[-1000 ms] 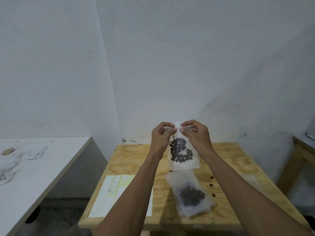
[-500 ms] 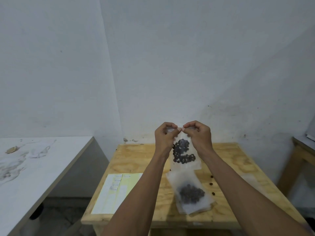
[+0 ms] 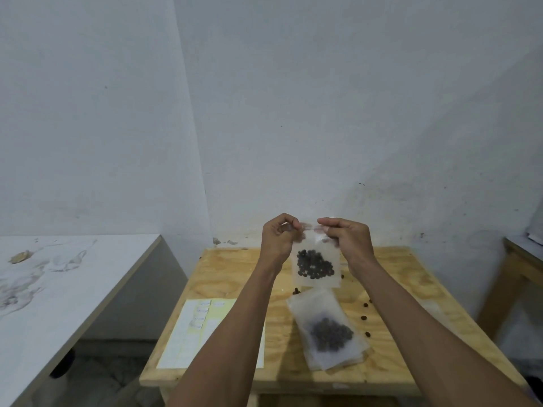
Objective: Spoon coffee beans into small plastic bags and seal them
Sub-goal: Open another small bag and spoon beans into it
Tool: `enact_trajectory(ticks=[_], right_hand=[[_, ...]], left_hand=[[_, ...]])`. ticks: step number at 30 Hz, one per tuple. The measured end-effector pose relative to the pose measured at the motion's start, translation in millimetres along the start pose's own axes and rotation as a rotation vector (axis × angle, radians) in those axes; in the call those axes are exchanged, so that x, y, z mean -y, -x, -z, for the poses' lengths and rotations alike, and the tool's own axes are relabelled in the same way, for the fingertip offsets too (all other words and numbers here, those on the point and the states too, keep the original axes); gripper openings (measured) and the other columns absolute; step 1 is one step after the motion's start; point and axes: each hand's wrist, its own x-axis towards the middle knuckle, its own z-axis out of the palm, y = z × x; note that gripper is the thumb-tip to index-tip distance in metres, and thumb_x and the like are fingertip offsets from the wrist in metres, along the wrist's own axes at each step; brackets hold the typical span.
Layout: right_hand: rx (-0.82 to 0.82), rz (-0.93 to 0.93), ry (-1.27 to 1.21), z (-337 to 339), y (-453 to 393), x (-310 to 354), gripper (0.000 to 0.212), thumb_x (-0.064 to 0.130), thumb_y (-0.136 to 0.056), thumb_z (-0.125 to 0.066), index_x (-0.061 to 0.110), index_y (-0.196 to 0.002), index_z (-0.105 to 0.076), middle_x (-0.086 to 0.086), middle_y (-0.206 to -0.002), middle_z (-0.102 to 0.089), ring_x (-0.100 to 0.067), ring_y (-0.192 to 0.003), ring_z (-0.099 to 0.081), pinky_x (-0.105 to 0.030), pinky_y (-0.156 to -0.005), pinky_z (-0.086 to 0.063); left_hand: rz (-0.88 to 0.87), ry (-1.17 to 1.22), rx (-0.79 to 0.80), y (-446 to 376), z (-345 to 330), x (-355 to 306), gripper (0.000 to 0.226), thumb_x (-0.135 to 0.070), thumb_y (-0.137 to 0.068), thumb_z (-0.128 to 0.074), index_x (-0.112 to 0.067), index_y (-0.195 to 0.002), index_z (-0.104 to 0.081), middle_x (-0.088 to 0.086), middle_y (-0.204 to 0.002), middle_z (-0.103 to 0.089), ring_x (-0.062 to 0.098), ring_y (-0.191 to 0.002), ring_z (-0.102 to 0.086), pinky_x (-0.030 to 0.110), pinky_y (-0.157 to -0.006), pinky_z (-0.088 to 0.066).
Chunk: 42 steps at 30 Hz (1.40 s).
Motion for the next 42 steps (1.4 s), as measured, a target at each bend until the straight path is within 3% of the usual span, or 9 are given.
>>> enact_trajectory(ticks=[7,11,14,17,19,24,28,34,42], right_hand=[[-0.01,-0.041,-0.011,4.2,-9.7,0.9,0.038,-0.006,-0.084,-0.061,0.023,-0.087,-0.084,-0.002,-0.096,-0.08,-0.023,-0.099,-0.071,-0.04,-0.09,-0.056],[-0.028,-0.018,0.019,3.3,-11.9,1.5,0.036,-0.003,-0.086,-0.062,0.024,-0.097,-0.083,0.002,-0.096,-0.079,-0.02,-0.09,-0.069,-0.03,-0.076,-0.054],[0.006,0.025,0.166,5.8,-13.6,-10.8,0.033,0.005,-0.09,-0.066,0.026,-0.112,-0.078,0.0,-0.101,-0.079,-0.026,-0.079,-0.068,-0.034,-0.074,-0.054],[0.02,0.01,0.386,7.0,-10.1,-40.9,0.039,0.012,-0.089,-0.073,0.024,-0.126,-0.069,-0.007,-0.119,-0.073,-0.026,-0.097,-0.071,-0.029,-0.077,-0.055],[0.002,-0.039,0.532,6.7,-2.1,-63.3,0.05,0.015,-0.086,-0.078,0.017,-0.134,-0.062,-0.009,-0.13,-0.066,-0.026,-0.112,-0.065,-0.028,-0.084,-0.05],[-0.007,-0.145,0.718,5.1,22.1,-104.8,0.036,0.025,-0.086,-0.081,0.017,-0.118,-0.068,-0.006,-0.114,-0.07,-0.018,-0.092,-0.064,-0.031,-0.081,-0.052],[-0.033,-0.142,0.805,1.7,26.7,-113.0,0.029,0.033,-0.088,-0.078,0.025,-0.113,-0.066,-0.001,-0.102,-0.073,-0.019,-0.086,-0.067,-0.034,-0.078,-0.056],[-0.021,-0.073,0.84,5.4,24.4,-105.8,0.035,0.038,-0.087,-0.077,0.024,-0.117,-0.066,0.005,-0.108,-0.071,-0.015,-0.092,-0.064,-0.028,-0.069,-0.042],[-0.249,-0.136,0.8,66.4,8.9,-80.0,0.019,0.033,-0.092,-0.069,0.026,-0.11,-0.071,-0.001,-0.104,-0.073,-0.021,-0.082,-0.065,-0.032,-0.072,-0.054]], left_hand=[[0.041,-0.011,0.039,-5.7,2.2,-3.2,0.031,0.015,-0.088,-0.06,-0.01,-0.069,-0.057,0.007,-0.072,-0.062,0.018,-0.069,-0.059,0.031,-0.072,-0.054],[0.068,-0.01,0.069,-4.4,-1.1,-5.4,0.029,0.016,-0.091,-0.052,-0.007,-0.075,-0.054,-0.001,-0.067,-0.065,0.013,-0.063,-0.063,0.032,-0.071,-0.054],[0.11,-0.076,0.094,0.4,4.0,-2.3,0.025,0.015,-0.093,-0.047,-0.006,-0.083,-0.058,0.003,-0.069,-0.069,0.019,-0.06,-0.065,0.028,-0.06,-0.053],[0.191,-0.198,0.158,9.1,14.1,15.7,0.023,0.013,-0.082,-0.052,-0.007,-0.088,-0.062,0.02,-0.078,-0.064,0.028,-0.065,-0.06,0.045,-0.065,-0.056],[0.275,-0.296,0.17,18.9,17.9,32.7,0.025,0.011,-0.075,-0.055,-0.011,-0.085,-0.061,0.02,-0.075,-0.061,0.029,-0.065,-0.058,0.057,-0.067,-0.056],[0.271,-0.658,0.174,43.2,20.2,65.8,0.026,0.002,-0.077,-0.072,-0.02,-0.087,-0.062,0.016,-0.082,-0.072,0.026,-0.068,-0.065,0.037,-0.064,-0.056],[0.215,-0.762,0.186,43.0,20.1,73.7,0.024,-0.006,-0.078,-0.078,-0.021,-0.093,-0.066,0.006,-0.081,-0.069,0.021,-0.07,-0.063,0.028,-0.062,-0.048],[0.128,-0.85,0.186,34.5,14.6,75.3,0.031,-0.017,-0.079,-0.082,-0.019,-0.107,-0.069,0.003,-0.1,-0.067,0.019,-0.091,-0.062,0.031,-0.074,-0.051],[-0.048,-0.776,0.209,32.1,-60.9,58.2,0.009,-0.02,-0.09,-0.071,-0.014,-0.097,-0.07,0.001,-0.078,-0.068,0.018,-0.075,-0.063,0.029,-0.069,-0.048]])
